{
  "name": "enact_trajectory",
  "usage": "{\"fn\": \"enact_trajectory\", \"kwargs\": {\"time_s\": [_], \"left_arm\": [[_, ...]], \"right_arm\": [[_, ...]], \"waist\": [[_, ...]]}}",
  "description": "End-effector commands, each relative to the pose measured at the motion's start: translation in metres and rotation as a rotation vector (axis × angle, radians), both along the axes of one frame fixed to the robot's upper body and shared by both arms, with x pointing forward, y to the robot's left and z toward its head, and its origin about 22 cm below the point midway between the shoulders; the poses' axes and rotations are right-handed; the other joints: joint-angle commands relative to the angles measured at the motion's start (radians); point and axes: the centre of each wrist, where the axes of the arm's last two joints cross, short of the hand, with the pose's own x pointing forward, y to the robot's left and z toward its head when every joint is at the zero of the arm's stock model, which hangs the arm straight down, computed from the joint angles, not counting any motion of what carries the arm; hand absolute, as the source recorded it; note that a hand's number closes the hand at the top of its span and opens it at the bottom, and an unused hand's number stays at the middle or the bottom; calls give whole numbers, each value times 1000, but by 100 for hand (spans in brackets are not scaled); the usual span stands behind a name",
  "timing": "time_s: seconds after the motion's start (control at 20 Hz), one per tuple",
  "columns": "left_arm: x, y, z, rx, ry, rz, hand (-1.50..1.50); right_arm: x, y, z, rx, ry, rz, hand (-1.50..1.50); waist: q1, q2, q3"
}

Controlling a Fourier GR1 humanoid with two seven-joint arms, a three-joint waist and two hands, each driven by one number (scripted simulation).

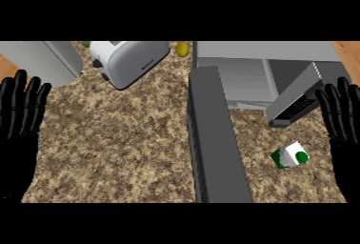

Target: Pick up the milk, place it into the microwave and close the microwave

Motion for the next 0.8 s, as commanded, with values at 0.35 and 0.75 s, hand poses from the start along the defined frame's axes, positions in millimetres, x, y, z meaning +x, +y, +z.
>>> {"fn": "enact_trajectory", "kwargs": {"time_s": [0.35, 0.75], "left_arm": [[-1, -38, -42, -167, 161, -15, -150], [-23, -83, -71, -175, 165, -27, -150]], "right_arm": [[-42, -43, -26, 96, 107, -34, -150], [-83, -60, -71, 103, 165, -64, -150]], "waist": [[-43, 11, 24], [-29, 12, 24]]}}
